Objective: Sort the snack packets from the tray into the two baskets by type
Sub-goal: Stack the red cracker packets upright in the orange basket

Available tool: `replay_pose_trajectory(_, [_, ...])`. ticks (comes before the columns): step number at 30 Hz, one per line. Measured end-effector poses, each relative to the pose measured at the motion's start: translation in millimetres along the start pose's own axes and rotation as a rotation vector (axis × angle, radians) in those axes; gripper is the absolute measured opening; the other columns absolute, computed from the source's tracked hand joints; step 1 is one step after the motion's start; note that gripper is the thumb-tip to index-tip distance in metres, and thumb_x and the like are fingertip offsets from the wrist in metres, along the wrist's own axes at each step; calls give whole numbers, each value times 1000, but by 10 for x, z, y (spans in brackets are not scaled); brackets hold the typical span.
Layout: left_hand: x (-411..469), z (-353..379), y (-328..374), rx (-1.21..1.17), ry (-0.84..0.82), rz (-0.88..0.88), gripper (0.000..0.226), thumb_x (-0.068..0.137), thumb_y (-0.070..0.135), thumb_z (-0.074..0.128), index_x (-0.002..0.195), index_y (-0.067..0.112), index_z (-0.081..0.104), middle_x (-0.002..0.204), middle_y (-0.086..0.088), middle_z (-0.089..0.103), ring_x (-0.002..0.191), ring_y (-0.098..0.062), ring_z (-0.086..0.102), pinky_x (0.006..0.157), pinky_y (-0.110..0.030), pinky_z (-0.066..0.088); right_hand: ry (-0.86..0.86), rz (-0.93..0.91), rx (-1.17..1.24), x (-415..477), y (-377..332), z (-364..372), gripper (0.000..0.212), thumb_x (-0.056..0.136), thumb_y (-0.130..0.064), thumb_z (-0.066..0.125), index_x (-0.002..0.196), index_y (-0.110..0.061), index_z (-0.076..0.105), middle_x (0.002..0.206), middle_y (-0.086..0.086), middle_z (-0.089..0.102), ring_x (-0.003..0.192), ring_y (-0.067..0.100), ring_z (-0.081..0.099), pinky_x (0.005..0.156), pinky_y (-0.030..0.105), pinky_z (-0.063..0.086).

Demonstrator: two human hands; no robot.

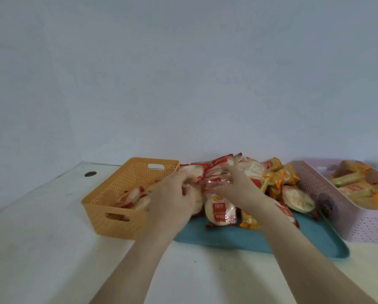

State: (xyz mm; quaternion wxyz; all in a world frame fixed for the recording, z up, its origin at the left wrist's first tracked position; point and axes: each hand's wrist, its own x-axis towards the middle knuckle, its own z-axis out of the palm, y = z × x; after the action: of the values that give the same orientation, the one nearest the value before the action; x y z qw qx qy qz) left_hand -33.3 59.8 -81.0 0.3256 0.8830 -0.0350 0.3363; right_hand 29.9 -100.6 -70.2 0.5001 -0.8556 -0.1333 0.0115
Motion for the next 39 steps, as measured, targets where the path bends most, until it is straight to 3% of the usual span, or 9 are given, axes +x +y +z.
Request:
replay_pose_trajectory(2, [-88,359,-57,108,-74,-34,23,88,25,56,110,25,64,120,5,62,115,-16,52,100,-30,40,-25,-3,-151,-13,163,22,58,85,-8,65,137,-21,43,120,-2,64,105,11,62,84,21,51])
replay_pose_trajectory(6, [-230,808,-195,123,-90,-210,52,85,50,55,128,23,44,148,-14,33,137,-37,29,108,-51,35,-4,-23,-394,-24,389,150,80,84,-14,62,152,-22,18,148,9,40,135,26,37,106,36,39])
replay_pose_trajectory(9, [-152,913,-245,101,-79,-266,67,80,51,64,136,22,39,158,-15,14,143,-37,17,113,-49,29,23,25,-370,106,478,167,97,82,-9,60,153,-34,0,151,15,26,135,33,36,104,40,42])
replay_pose_trajectory(12, [-93,926,-284,35,-63,-261,78,75,49,71,139,23,36,160,-10,8,143,-33,16,113,-43,26,29,38,-262,167,512,191,108,71,-9,59,149,-45,-6,141,15,43,125,32,49,101,45,47])
replay_pose_trajectory(19, [-94,879,-338,-111,-44,-343,87,62,36,85,136,28,40,141,1,38,127,-24,39,96,-28,34,83,25,19,115,505,-25,106,66,-1,81,151,-26,23,114,-9,54,106,13,56,91,26,46])
replay_pose_trajectory(23, [-165,867,-228,-198,-63,-295,74,63,29,86,126,32,47,129,6,37,119,-12,42,89,-17,32,64,92,203,93,474,-79,72,65,5,82,127,-16,51,97,-6,66,89,12,66,79,29,55])
replay_pose_trajectory(26, [-167,842,-180,-292,-130,-333,77,65,27,86,129,35,44,128,9,29,114,-5,36,83,-8,30,41,121,248,89,444,-95,40,68,5,80,99,-14,65,87,-1,72,75,10,69,62,20,55])
replay_pose_trajectory(31, [-168,784,-147,-415,-200,-395,94,63,24,89,141,30,36,144,2,26,129,-8,31,96,-18,28,-55,153,367,96,451,-147,33,72,6,75,103,-2,68,96,13,75,91,28,72,86,44,58])
replay_pose_trajectory(39, [-160,764,-194,-469,-238,-332,108,47,54,86,139,47,31,143,13,30,137,-14,30,112,-44,35,-148,233,617,43,437,-200,37,81,0,68,118,-2,62,106,20,72,96,34,70,80,43,58])
